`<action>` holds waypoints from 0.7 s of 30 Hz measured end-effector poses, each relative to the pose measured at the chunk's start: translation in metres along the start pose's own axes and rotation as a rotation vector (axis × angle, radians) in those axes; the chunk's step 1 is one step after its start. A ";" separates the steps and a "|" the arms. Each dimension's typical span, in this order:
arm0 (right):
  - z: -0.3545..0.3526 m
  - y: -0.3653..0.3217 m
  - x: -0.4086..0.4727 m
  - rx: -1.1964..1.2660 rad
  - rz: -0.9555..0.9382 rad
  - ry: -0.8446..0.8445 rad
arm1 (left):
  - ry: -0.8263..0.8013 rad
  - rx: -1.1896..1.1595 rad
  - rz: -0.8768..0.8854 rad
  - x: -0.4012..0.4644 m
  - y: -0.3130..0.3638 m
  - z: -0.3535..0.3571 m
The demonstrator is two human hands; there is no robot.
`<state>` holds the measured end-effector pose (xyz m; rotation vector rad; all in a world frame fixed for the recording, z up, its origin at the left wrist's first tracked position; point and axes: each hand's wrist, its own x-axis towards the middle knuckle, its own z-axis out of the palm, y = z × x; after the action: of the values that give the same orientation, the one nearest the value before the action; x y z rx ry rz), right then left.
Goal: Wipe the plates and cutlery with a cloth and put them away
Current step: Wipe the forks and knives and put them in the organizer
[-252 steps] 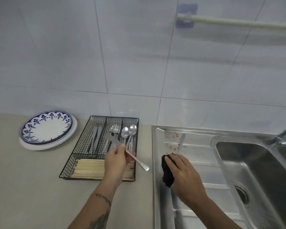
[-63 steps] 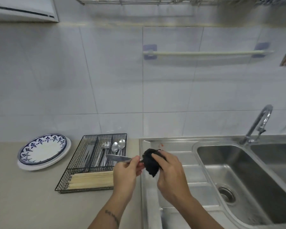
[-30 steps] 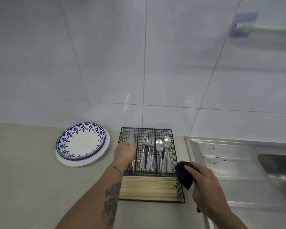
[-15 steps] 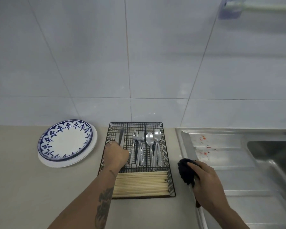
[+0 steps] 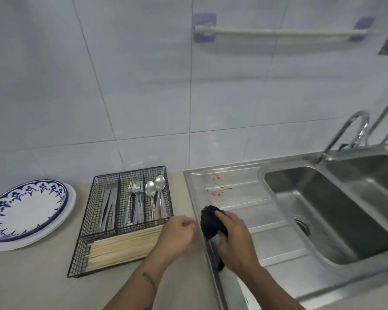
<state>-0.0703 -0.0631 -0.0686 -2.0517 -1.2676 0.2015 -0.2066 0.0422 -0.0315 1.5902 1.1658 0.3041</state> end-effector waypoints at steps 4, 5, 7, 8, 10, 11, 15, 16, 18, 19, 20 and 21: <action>-0.027 0.010 -0.021 0.084 0.007 -0.032 | -0.131 -0.208 -0.097 -0.012 0.019 0.049; -0.034 0.013 -0.026 0.121 0.003 -0.054 | -0.151 -0.251 -0.115 -0.015 0.024 0.057; -0.047 0.019 -0.037 0.197 0.006 -0.089 | -0.152 -0.251 -0.131 -0.018 0.031 0.071; -0.053 0.025 -0.041 0.237 0.012 -0.089 | -0.141 -0.238 -0.136 -0.018 0.034 0.076; -0.066 0.039 -0.045 0.317 0.051 -0.072 | -0.124 -0.249 -0.151 -0.016 0.038 0.089; -0.073 0.047 -0.046 0.349 0.081 -0.062 | -0.127 -0.266 -0.160 -0.016 0.041 0.098; -0.113 0.077 -0.036 0.407 0.196 -0.056 | -0.203 -0.354 -0.202 -0.019 0.056 0.133; -0.125 0.083 -0.032 0.430 0.222 -0.073 | -0.244 -0.379 -0.211 -0.020 0.060 0.141; -0.152 0.101 -0.022 0.517 0.300 -0.138 | -0.308 -0.400 -0.223 -0.022 0.069 0.155; -0.164 0.111 -0.016 0.554 0.341 -0.196 | -0.308 -0.381 -0.227 -0.022 0.072 0.161; -0.174 0.122 -0.010 0.571 0.376 -0.277 | -0.296 -0.351 -0.225 -0.021 0.075 0.168; -0.181 0.132 -0.005 0.549 0.398 -0.368 | -0.266 -0.311 -0.218 -0.018 0.075 0.174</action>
<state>0.1072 -0.1900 -0.0200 -1.7947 -0.8524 1.0303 -0.0539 -0.0721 -0.0272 1.1805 1.0182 0.1192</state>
